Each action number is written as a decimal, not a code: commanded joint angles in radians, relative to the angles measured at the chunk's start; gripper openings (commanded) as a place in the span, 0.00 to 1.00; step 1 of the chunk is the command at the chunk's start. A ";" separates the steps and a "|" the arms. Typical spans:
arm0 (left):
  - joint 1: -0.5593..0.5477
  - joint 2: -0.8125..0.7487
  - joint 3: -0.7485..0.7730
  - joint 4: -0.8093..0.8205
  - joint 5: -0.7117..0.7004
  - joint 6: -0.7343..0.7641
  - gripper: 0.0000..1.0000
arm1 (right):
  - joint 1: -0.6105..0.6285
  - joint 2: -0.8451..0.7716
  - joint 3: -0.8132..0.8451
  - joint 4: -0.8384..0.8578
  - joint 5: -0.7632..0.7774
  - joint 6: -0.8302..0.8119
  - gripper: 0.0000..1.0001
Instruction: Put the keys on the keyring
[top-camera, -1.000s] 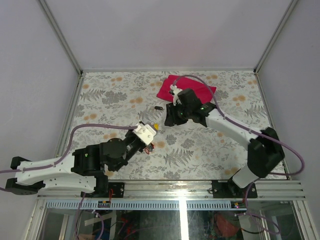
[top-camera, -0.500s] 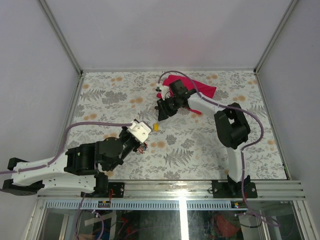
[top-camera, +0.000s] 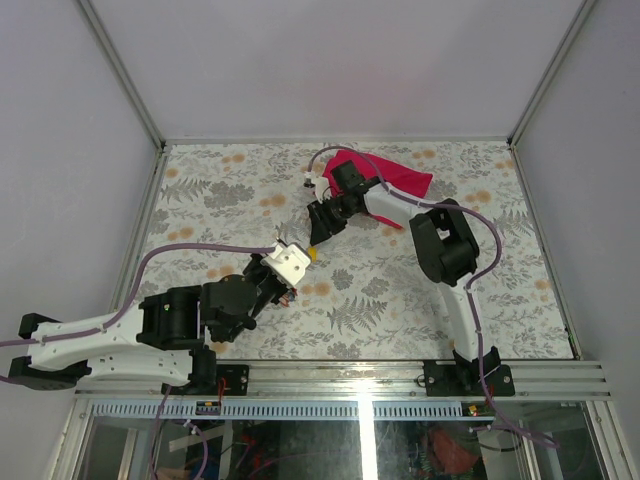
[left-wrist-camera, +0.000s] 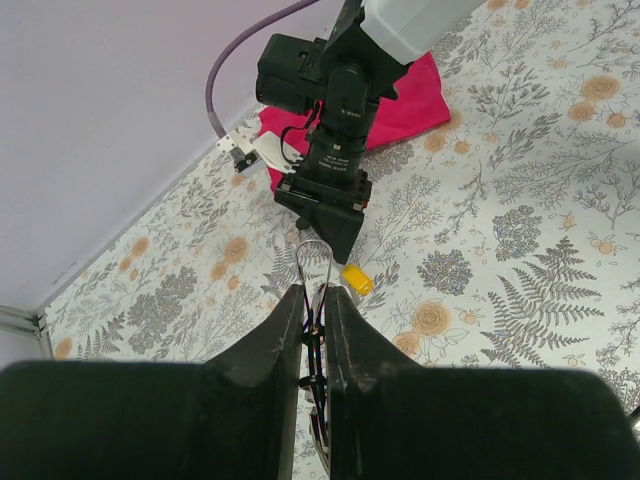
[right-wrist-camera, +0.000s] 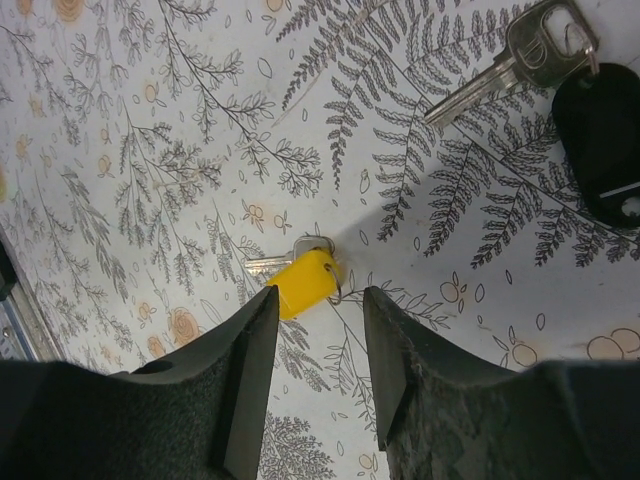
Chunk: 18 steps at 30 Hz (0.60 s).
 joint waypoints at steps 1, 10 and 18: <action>0.005 -0.002 0.040 0.025 -0.029 0.006 0.00 | 0.003 0.048 0.046 0.011 -0.042 -0.012 0.46; 0.006 0.002 0.037 0.028 -0.027 0.009 0.00 | 0.003 0.082 0.049 0.010 -0.065 -0.020 0.46; 0.006 0.007 0.031 0.039 -0.026 0.017 0.00 | 0.003 0.090 0.029 0.006 -0.084 -0.029 0.38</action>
